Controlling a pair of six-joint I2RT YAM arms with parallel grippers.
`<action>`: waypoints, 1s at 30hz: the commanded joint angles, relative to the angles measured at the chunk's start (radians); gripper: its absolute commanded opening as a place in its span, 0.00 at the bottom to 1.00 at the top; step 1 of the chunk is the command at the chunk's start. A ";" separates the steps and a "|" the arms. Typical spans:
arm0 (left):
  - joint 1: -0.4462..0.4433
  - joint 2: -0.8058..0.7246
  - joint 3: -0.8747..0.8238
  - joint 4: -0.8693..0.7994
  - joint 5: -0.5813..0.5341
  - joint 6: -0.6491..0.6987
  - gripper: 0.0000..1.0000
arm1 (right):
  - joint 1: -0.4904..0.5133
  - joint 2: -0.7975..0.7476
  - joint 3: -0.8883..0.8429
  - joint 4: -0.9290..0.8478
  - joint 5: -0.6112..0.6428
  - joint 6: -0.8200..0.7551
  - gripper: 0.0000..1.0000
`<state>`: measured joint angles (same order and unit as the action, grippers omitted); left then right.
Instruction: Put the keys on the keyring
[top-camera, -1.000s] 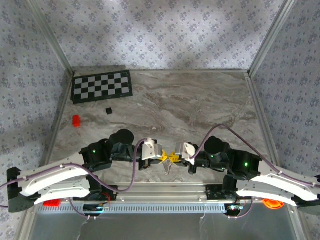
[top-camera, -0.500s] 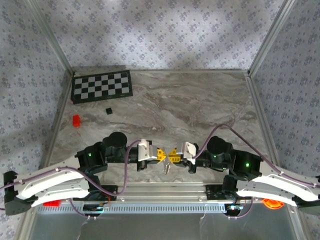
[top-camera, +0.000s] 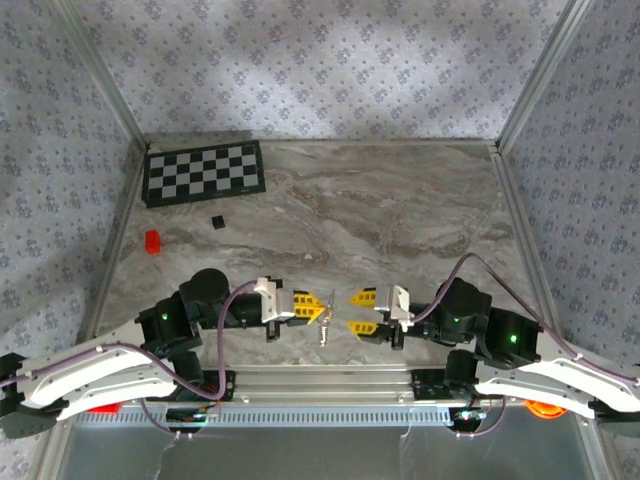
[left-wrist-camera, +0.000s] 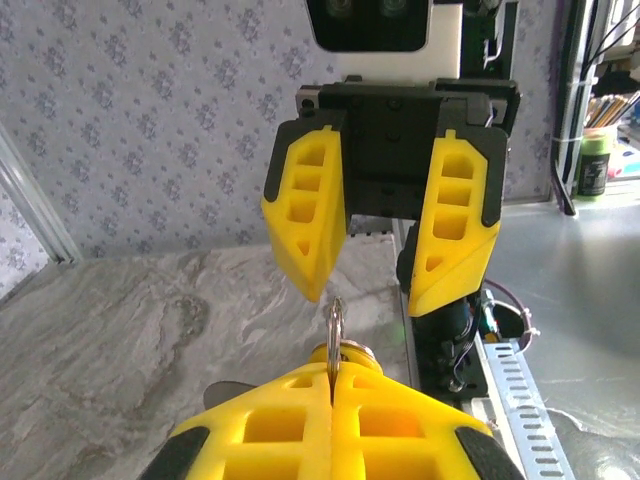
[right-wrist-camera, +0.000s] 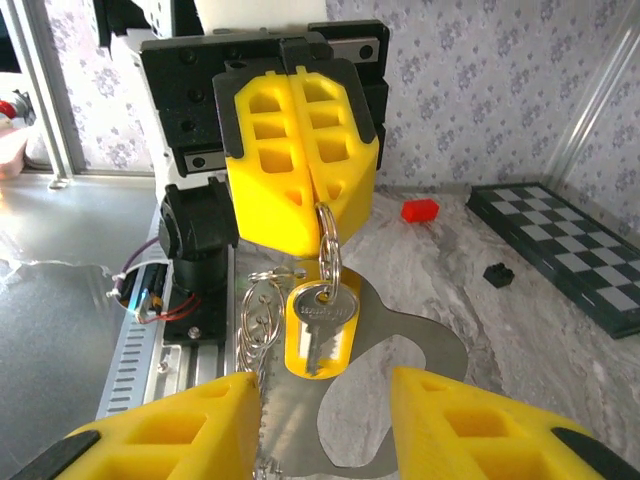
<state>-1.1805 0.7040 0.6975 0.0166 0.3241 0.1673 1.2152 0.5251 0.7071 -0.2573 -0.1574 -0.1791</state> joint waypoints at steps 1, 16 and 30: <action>-0.004 -0.018 -0.006 0.084 0.046 -0.028 0.00 | -0.006 -0.013 -0.016 0.060 -0.045 0.015 0.40; -0.004 -0.012 -0.012 0.084 0.066 -0.032 0.00 | -0.007 0.025 -0.028 0.191 -0.103 0.038 0.40; -0.003 -0.011 -0.016 0.066 0.076 -0.023 0.00 | -0.009 0.070 -0.013 0.205 -0.050 0.023 0.25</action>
<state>-1.1805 0.7013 0.6743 0.0494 0.3748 0.1452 1.2106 0.6014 0.6716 -0.0837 -0.2211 -0.1535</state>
